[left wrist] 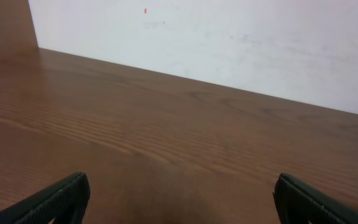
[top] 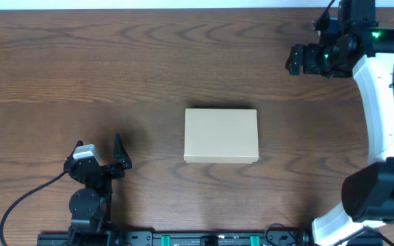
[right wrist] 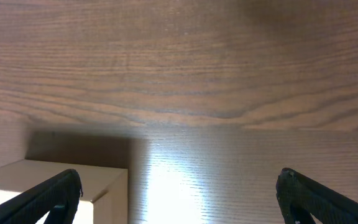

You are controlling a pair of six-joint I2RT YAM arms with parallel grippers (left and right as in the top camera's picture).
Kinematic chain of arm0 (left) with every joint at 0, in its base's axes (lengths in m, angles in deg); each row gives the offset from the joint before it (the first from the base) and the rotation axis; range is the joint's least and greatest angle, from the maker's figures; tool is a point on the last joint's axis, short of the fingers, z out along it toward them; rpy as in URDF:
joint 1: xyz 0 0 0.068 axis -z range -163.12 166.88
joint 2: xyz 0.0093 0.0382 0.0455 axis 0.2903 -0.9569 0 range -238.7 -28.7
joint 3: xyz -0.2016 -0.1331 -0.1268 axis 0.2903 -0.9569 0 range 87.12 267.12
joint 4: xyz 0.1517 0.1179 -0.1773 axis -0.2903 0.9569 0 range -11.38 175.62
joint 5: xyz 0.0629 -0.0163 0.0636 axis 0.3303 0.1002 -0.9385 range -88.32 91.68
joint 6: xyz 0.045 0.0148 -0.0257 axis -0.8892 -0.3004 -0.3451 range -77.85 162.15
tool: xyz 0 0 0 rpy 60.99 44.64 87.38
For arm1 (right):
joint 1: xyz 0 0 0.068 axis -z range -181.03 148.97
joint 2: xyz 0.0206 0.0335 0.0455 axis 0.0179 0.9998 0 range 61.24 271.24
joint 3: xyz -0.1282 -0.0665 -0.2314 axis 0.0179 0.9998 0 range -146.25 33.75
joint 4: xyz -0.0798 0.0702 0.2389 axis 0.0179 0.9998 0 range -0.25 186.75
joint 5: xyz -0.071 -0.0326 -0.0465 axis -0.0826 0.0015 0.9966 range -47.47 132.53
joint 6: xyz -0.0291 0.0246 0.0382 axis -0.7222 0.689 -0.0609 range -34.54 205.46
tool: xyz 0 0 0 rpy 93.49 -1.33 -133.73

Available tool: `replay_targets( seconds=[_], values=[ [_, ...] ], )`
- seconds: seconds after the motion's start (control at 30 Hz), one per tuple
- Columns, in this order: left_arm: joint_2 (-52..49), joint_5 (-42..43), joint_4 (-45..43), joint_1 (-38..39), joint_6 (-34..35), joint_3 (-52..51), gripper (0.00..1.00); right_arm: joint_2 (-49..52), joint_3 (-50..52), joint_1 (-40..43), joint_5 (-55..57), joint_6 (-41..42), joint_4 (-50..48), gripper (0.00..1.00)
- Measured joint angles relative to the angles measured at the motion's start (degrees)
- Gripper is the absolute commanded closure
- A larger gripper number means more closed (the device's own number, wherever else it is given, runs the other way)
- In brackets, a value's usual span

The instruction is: Pack container

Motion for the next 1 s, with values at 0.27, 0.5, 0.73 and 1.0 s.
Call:
replay_targets(
  seconds=[0.27,0.5,0.73,1.0],
  values=[
    [0.0,0.0,0.0,0.0,0.0,0.0,0.05,0.0,0.0,0.0,0.0,0.0,0.0,0.01],
    [0.0,0.0,0.0,0.0,0.0,0.0,0.05,0.0,0.0,0.0,0.0,0.0,1.0,0.01],
    [0.0,0.0,0.0,0.0,0.0,0.0,0.05,-0.1,0.0,2.3,1.7,-3.3,-0.6,0.01],
    [0.1,0.0,-0.2,0.0,0.0,-0.1,0.04,-16.0,0.1,7.9,1.5,-27.6,-17.4,0.01]
  ],
)
